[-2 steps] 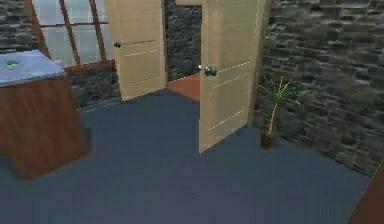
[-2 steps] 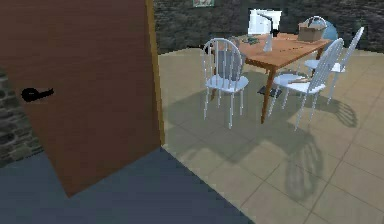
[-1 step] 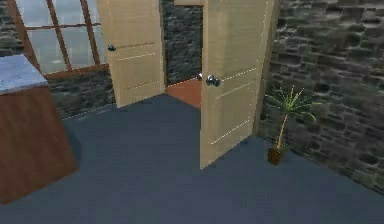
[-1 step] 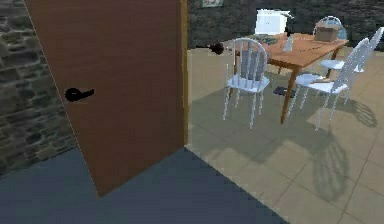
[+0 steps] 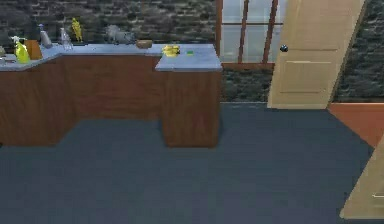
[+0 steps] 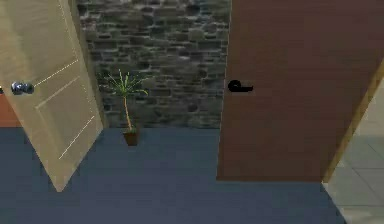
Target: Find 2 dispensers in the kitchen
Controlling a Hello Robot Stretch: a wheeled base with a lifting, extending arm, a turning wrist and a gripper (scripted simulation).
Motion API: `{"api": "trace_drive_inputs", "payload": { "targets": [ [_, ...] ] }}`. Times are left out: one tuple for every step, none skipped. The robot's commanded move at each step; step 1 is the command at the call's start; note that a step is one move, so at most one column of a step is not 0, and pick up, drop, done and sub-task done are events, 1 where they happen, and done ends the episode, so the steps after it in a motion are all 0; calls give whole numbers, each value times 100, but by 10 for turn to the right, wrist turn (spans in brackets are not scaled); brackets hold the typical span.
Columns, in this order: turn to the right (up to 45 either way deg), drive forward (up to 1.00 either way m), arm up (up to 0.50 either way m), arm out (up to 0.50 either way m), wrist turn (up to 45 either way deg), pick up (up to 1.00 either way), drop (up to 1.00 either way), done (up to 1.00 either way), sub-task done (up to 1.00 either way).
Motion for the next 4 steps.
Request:
{"api": "trace_drive_inputs", "payload": {
  "targets": [
    [-360,0,0,0,0,0,0,0,0],
    [0,100,0,0,0,0,0,0,0],
    [-60,0,0,0,0,0,0,0,0],
    [0,70,0,0,0,0,0,0,0]
  ]
}}
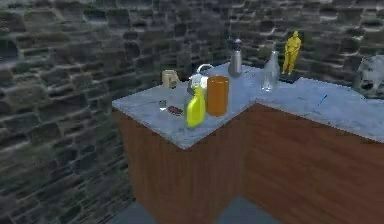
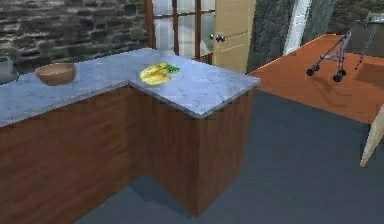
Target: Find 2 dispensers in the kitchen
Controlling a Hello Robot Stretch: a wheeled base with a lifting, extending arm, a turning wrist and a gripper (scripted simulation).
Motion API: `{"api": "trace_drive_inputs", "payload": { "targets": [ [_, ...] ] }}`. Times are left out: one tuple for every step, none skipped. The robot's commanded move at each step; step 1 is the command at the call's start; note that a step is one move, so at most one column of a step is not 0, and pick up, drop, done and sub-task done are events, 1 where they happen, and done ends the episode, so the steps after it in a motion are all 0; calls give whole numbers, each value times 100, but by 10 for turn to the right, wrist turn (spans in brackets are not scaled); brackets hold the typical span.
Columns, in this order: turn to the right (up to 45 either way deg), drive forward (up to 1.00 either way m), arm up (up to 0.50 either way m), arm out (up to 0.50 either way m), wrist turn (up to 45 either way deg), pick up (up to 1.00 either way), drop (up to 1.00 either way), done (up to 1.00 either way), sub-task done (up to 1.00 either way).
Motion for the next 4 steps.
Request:
{"api": "trace_drive_inputs", "payload": {
  "targets": [
    [0,0,0,0,0,0,0,0,100],
    [420,0,0,0,0,0,0,0,0],
    [0,40,0,0,0,0,0,0,0],
    [-390,0,0,0,0,0,0,0,0]
  ]
}}
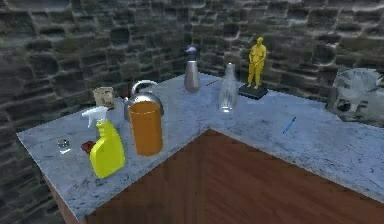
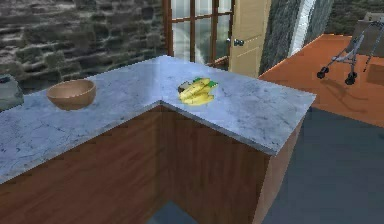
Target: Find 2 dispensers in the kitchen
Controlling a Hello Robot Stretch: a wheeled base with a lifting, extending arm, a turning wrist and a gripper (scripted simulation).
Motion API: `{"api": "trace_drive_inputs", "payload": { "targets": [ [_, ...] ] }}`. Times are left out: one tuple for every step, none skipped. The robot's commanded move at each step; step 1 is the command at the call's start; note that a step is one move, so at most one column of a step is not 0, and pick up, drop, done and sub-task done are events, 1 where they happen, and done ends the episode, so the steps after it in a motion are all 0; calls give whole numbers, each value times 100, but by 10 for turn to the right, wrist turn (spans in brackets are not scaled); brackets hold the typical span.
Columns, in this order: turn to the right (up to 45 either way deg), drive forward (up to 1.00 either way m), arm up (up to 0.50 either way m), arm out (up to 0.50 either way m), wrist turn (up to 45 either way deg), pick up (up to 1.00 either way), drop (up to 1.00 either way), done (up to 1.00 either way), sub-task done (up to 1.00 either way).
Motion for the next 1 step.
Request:
{"api": "trace_drive_inputs", "payload": {
  "targets": [
    [0,0,0,0,0,0,0,100,0]
  ]
}}
